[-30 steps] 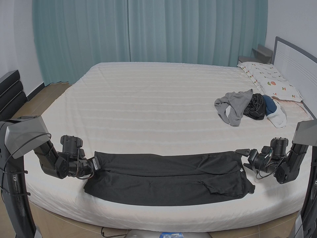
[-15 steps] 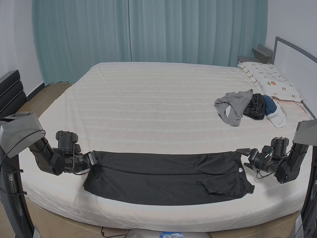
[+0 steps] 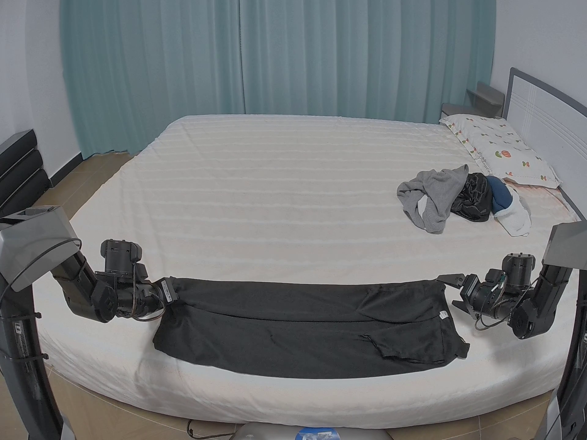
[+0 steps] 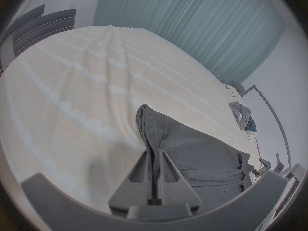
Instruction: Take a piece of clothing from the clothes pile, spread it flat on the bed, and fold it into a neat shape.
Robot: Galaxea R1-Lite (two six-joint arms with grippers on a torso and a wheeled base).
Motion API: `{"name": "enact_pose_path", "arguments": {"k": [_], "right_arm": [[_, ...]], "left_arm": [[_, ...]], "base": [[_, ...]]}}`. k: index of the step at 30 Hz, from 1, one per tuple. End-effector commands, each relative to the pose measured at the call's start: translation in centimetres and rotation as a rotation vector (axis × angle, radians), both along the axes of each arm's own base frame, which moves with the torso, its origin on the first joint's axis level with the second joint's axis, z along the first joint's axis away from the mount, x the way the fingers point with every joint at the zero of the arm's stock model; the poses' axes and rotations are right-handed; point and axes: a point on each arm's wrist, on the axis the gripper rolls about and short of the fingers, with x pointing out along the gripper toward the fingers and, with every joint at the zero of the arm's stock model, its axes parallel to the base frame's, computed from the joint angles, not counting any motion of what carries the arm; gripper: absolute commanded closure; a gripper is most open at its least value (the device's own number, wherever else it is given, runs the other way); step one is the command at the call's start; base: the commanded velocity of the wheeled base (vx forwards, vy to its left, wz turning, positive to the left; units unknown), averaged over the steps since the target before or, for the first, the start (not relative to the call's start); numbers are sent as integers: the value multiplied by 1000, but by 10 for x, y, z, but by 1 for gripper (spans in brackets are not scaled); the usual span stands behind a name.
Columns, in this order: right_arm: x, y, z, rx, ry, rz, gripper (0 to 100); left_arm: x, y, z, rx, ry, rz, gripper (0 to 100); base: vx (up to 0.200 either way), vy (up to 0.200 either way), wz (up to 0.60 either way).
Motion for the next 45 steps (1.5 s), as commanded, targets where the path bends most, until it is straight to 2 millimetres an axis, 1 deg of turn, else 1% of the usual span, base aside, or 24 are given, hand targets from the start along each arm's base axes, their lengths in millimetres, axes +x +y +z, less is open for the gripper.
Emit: {"name": "enact_pose_path", "arguments": {"k": [1,9,10,20,24,25,33,38,45], "right_arm": [[0,1,-1,0,2,2,0],[0,1,-1,0,2,2,0],[0,1,-1,0,2,2,0],[0,0,0,-1,0,1,0],[0,1,0,0,-1,2,0],[0,0,0,0,-1,0,0],[0,0,0,0,-2,-1,0],[0,0,1,0,-4,-1,0],[0,-1,1,0,-5,-3,0]], "left_arm": [[-1,-3,-2,-1,8,-9,100],[-3,-8,-5,3,19,-22,100],[-3,-8,-5,3,18,-24,0],[-3,-16,-5,0,14,-42,0],[-9,-20,-5,5,24,-57,0],[-11,-20,-6,5,30,-58,100],[-11,-22,0,13,15,-53,100],[-12,-22,13,39,-20,-25,100],[-14,-22,25,40,-51,-21,100]], "base": [[0,0,0],[0,0,0],[0,0,0],[0,0,0],[0,0,0],[0,0,0],[0,0,0],[0,0,0],[0,0,0]]}}
